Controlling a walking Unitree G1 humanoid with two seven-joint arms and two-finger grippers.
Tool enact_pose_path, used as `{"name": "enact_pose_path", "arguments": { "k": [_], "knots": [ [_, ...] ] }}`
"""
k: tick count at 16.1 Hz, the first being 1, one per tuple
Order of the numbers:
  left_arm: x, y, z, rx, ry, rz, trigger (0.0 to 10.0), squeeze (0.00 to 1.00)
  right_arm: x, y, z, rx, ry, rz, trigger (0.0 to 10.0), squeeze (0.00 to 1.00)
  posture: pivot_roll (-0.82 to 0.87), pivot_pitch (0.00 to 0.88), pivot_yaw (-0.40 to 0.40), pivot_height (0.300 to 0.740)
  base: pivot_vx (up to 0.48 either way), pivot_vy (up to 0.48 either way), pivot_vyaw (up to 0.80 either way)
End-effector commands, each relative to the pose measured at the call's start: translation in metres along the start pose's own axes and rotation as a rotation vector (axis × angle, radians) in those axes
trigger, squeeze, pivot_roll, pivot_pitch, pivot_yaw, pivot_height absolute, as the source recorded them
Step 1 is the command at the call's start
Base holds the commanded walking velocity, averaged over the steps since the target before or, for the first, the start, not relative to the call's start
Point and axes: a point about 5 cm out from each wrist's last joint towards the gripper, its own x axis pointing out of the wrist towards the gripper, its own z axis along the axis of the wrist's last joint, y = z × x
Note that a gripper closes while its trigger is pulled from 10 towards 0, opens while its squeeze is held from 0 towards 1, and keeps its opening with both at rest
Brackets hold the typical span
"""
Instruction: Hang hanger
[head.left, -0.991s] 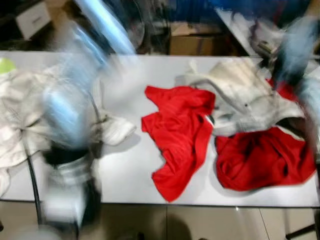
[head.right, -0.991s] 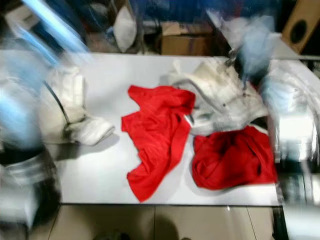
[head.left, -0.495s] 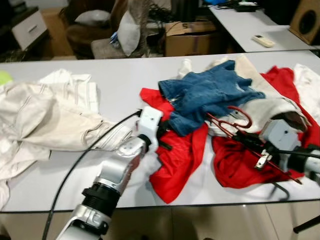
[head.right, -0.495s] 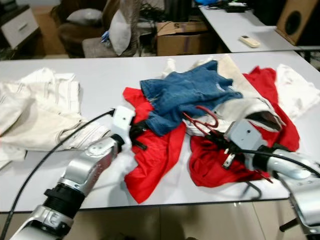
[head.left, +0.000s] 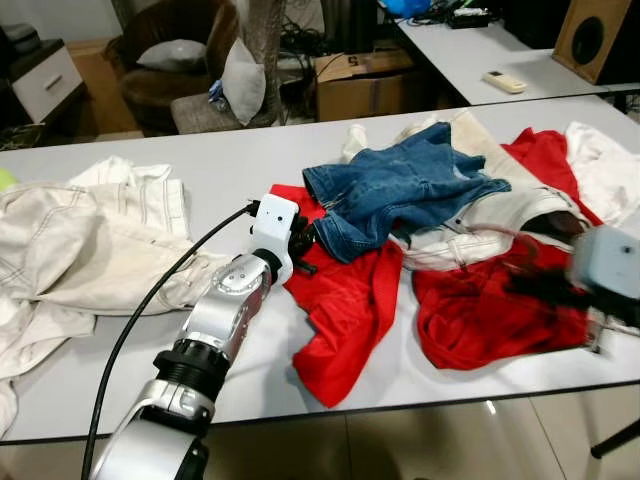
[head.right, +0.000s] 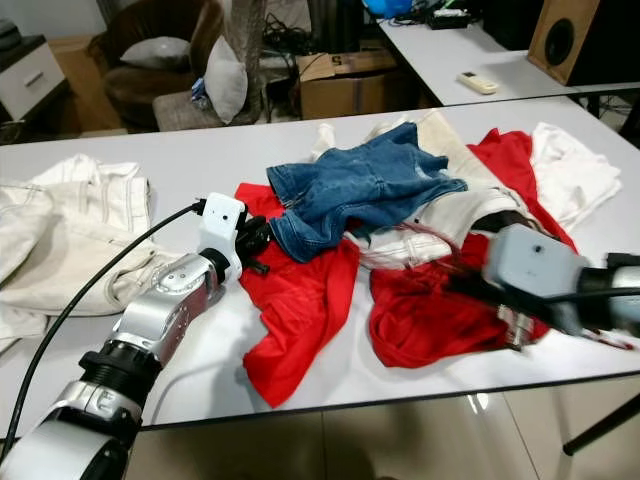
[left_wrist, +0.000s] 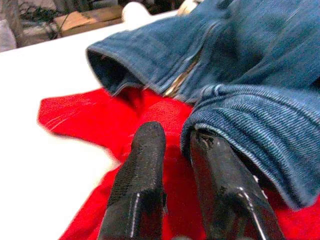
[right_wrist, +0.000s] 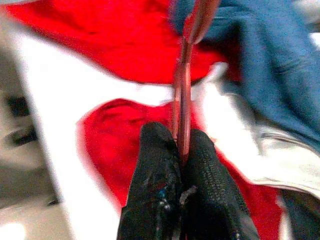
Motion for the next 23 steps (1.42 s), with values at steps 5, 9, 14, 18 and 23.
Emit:
{"name": "enact_pose_path", "arguments": {
  "k": [5, 9, 14, 18, 23],
  "knots": [
    [-0.016, 0.023, 0.012, -0.031, -0.124, -0.031, 10.0, 1.0, -0.043, -0.021, 0.059, -0.06, -0.367, -0.046, 10.0, 0.0, -0.14, 0.0, 0.08, 0.74, 0.0, 0.0, 0.0],
    [-0.058, 0.038, 0.036, -0.263, -0.402, -0.13, 10.0, 1.0, -0.021, -0.04, 0.053, 0.145, -0.511, -0.274, 10.0, 0.0, -0.13, 0.0, 0.082, 0.74, 0.0, 0.0, 0.0],
    [-0.098, 0.041, 0.043, -0.154, -0.41, 0.08, 10.0, 0.19, 0.069, -0.02, 0.04, 0.475, -0.521, -0.422, 10.0, 0.0, -0.11, 0.0, 0.108, 0.74, 0.0, 0.0, 0.0],
    [-0.1, 0.024, 0.019, -0.22, -0.351, 0.138, 10.0, 0.0, 0.098, -0.006, 0.036, 0.593, -0.515, -0.464, 10.0, 0.0, -0.12, 0.0, 0.115, 0.74, 0.0, 0.067, 0.0],
    [-0.099, 0.014, 0.011, -0.226, -0.3, 0.196, 10.0, 0.0, 0.121, 0.005, 0.027, 0.751, -0.504, -0.658, 10.0, 0.0, -0.11, 0.0, 0.109, 0.74, 0.0, 0.409, 0.0]
  ]
}}
